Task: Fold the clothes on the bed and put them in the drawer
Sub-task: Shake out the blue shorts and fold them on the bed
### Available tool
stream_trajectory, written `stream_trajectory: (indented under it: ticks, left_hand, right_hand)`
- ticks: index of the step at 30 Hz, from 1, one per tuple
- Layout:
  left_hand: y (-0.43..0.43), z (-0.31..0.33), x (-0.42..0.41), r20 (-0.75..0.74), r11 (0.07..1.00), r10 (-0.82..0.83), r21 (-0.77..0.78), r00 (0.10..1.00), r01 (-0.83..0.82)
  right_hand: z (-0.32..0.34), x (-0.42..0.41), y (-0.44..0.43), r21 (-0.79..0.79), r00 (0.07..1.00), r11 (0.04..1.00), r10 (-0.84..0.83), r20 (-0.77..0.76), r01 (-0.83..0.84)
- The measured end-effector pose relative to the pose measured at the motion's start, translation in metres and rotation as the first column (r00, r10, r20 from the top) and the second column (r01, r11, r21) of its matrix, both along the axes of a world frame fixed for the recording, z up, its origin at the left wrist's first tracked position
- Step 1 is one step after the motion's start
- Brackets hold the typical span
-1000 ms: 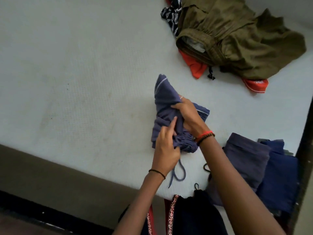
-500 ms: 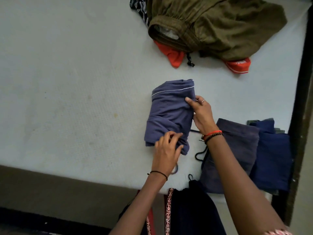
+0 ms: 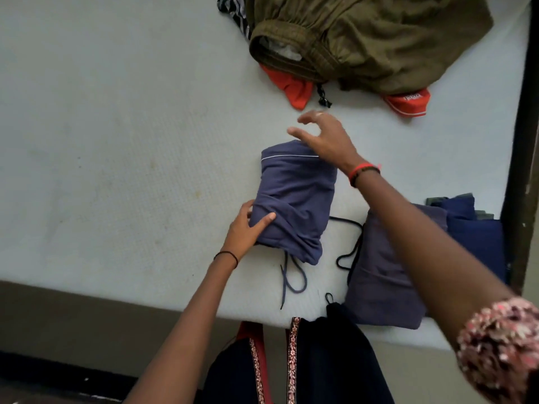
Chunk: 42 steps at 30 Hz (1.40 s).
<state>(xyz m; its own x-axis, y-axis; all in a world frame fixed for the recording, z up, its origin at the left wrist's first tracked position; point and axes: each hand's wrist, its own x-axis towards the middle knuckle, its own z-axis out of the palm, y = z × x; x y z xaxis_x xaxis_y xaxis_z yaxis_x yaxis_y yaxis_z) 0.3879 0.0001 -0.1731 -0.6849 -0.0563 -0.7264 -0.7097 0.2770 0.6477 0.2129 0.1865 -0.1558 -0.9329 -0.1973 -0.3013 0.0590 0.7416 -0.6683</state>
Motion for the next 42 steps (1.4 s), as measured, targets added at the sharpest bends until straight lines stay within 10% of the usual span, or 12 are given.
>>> stream_trajectory:
  ticks: [5, 15, 25, 30, 34, 42]
  left_hand:
    - [-0.016, -0.015, 0.016, 0.002, 0.99, -0.066, 0.124, 0.998, 0.065]
    - [0.001, -0.023, 0.049, -0.069, 0.962, 0.259, 0.11, 0.963, -0.251]
    - [0.0, -0.015, 0.059, 0.024, 0.898, 0.383, 0.226, 0.924, -0.378]
    - [-0.027, -0.014, 0.031, 0.059, 0.885, 0.426, 0.18, 0.903, -0.43]
    - [-0.03, -0.014, -0.003, 0.049, 0.932, 0.3, 0.199, 0.953, -0.303]
    - [0.002, -0.008, -0.073, 0.153, 0.983, -0.01, 0.184, 0.988, -0.018]
  right_hand:
    - [-0.007, -0.013, -0.033, 0.205, 0.788, 0.839, 0.348, 0.508, -0.503]
    - [-0.032, -0.001, -0.036, 0.349, 0.98, 0.917, 0.197, 0.017, -0.191]
    - [-0.043, 0.003, -0.042, 0.445, 0.973, 0.878, 0.224, -0.061, -0.174]
    - [-0.026, 0.03, -0.018, 0.103, 0.859, 0.882, -0.411, -0.306, 0.459]
    - [-0.025, 0.095, 0.009, -0.129, 0.562, 0.547, -0.801, 0.206, 0.827]
    - [-0.042, 0.135, -0.011, -0.256, 0.605, 0.56, -0.631, 0.485, 0.788]
